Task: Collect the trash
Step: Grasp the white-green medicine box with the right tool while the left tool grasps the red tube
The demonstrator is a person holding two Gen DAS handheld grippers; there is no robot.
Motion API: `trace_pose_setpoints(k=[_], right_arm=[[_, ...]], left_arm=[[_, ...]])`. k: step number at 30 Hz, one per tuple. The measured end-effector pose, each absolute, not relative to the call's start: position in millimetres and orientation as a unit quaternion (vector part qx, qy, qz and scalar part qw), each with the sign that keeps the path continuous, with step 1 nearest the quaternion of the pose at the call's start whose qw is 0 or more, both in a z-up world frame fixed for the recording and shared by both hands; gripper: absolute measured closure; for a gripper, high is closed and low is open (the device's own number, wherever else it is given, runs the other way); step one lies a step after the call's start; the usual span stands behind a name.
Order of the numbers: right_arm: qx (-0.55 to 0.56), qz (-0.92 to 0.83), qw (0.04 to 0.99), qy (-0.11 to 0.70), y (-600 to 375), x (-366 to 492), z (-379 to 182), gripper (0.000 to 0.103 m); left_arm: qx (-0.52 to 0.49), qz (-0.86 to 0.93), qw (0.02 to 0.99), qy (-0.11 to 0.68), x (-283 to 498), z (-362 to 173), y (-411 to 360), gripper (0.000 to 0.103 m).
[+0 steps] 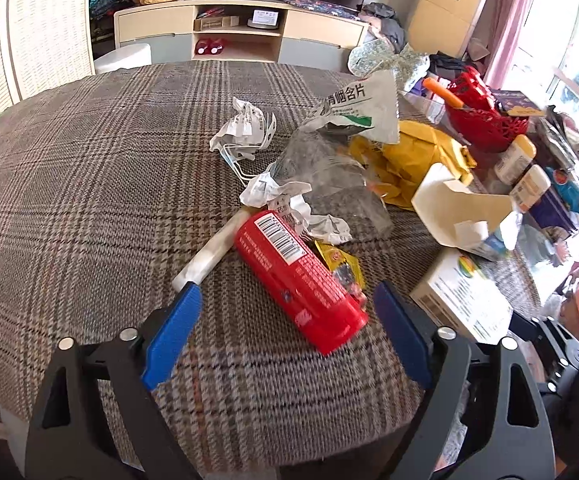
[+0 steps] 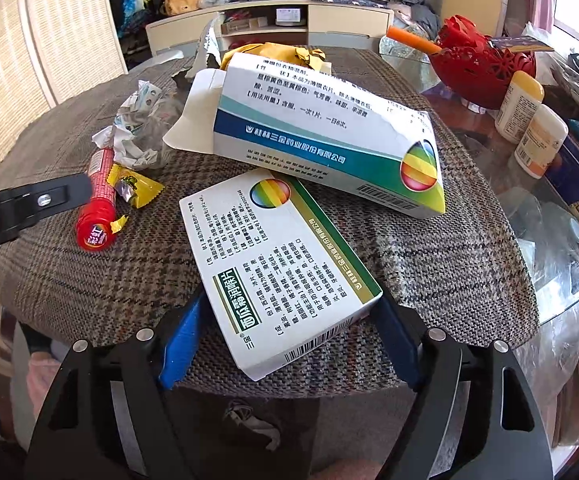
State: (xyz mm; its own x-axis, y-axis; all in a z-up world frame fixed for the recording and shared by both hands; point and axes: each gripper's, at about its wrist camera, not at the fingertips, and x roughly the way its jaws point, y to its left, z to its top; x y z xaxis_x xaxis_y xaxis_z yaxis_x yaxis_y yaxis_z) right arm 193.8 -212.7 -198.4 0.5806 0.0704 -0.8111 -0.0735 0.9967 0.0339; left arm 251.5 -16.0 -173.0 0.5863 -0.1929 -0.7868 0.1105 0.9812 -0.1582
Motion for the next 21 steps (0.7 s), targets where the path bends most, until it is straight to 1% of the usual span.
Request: trace_pose_setpoints(k=[3,8,15,17,18,21], right_arm=[[-0.001,0.042,0.89,0.454,-216,191,-199,0.024],[0.0,0.044,0.89,0.454,-210,192,-197,0.024],[-0.001,0.04,0.89,0.454,-204,199,-197,0.024],[-0.002,0.039,0.891,0.452,-203,199,-197,0.024],[-0.002,0.039,0.892,0.451,-203,199,-197,0.024],[-0.007,0.043,0.894,0.445,-203,199,-198,0.024]], left_arm=[[-0.025,-0.071,0.887,0.456,255,-183,-23,0.022],[-0.014,-0.054,0.894,0.444,243,-179,-12,0.021],[0.007,-0.038,0.89,0.454,243,-183,-1,0.021],[0.003,-0.04,0.886,0.461,249,-190,-3,0.023],[0.001,-0.045,0.884,0.465,251,-194,-3,0.028],[0.013,-0.036,0.891,0.453,254,-199,-4,0.035]])
